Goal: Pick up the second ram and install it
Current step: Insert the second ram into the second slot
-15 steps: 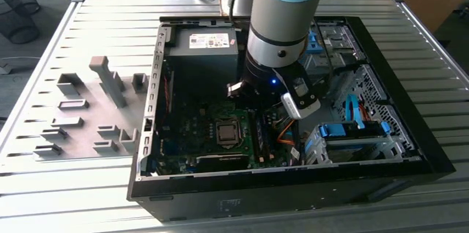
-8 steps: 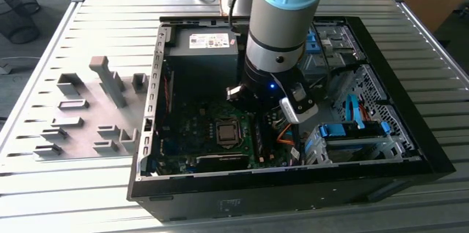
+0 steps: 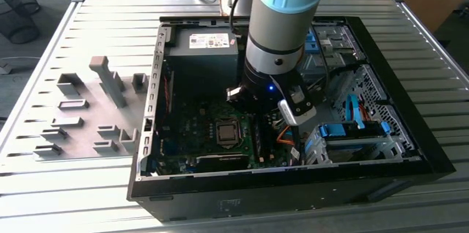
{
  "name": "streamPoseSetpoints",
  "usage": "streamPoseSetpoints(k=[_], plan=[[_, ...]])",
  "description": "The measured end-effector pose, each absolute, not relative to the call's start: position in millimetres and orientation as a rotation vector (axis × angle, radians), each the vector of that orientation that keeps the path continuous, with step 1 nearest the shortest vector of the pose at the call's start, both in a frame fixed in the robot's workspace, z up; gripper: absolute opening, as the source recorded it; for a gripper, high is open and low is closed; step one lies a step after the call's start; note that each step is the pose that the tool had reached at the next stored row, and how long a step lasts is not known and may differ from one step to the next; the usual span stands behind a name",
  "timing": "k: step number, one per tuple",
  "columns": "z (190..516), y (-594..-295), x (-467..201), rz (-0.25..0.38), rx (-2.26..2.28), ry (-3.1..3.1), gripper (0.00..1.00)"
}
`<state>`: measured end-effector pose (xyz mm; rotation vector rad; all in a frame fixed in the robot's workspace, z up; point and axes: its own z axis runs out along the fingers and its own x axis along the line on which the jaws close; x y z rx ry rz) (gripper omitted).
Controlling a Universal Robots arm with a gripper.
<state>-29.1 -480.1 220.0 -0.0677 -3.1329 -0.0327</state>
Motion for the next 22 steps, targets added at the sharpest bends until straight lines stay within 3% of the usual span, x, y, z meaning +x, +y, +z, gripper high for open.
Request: streamPoseSetpoints(k=[22], plan=[[213.2,-480.5,-29.0,-0.037,-0.067,-3.133,0.14]])
